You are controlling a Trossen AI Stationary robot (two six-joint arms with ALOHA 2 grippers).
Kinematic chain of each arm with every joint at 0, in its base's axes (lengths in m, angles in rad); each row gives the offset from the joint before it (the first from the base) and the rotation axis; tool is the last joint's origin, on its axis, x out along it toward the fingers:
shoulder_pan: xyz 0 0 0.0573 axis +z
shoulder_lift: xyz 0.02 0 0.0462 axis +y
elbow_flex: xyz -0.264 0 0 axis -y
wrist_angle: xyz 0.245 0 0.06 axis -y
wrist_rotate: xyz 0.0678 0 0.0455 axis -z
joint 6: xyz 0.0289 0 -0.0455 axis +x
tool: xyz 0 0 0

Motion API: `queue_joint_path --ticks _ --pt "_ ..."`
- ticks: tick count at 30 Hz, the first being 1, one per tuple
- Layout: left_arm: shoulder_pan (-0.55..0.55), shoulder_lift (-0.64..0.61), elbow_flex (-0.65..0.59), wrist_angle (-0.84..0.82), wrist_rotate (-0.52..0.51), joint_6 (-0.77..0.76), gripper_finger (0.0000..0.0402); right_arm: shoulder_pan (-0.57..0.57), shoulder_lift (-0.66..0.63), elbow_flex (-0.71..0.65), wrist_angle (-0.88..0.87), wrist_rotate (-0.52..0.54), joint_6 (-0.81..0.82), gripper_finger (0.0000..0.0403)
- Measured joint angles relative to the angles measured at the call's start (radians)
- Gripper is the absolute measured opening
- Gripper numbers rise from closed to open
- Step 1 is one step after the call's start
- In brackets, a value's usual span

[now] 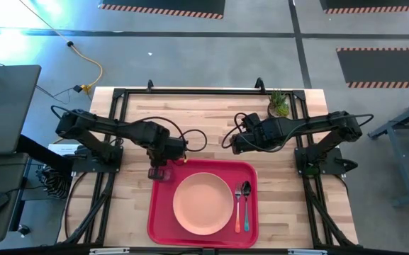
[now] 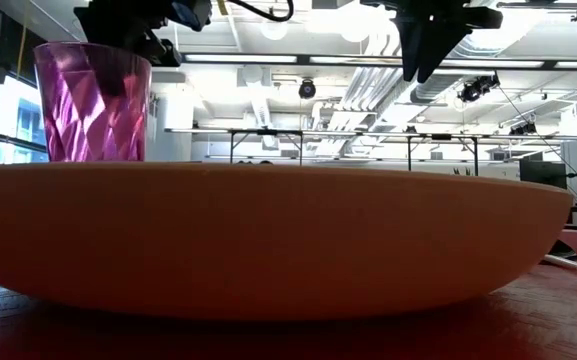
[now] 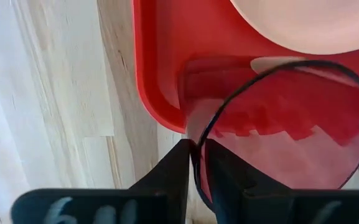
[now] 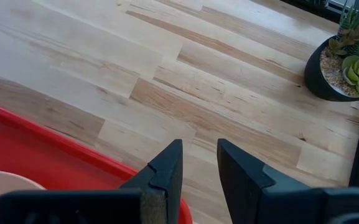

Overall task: Pick and place plate/cup/fork/spoon on tray
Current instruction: Put the purple cup on the red serving tray

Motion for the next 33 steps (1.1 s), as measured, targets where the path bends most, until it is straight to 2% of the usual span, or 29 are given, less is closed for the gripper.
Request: queue_joint_path --ticks 13,23,33 --pt "0.0 0.0 0.0 0.0 0.0 -0.02 0.0062 0.0 0.0 0.0 0.0 0.0 0.0 0.0091" --pt "0.005 0.0 0.0 0.018 0.042 -0.02 0.0079 0.0 0.0 0.0 0.0 -0.005 0.0 0.0091" --pt "0.048 0.0 0.0 0.015 0.057 -0.02 0.0116 0.0 0.0 0.0 0.001 -0.009 0.0 0.0091"
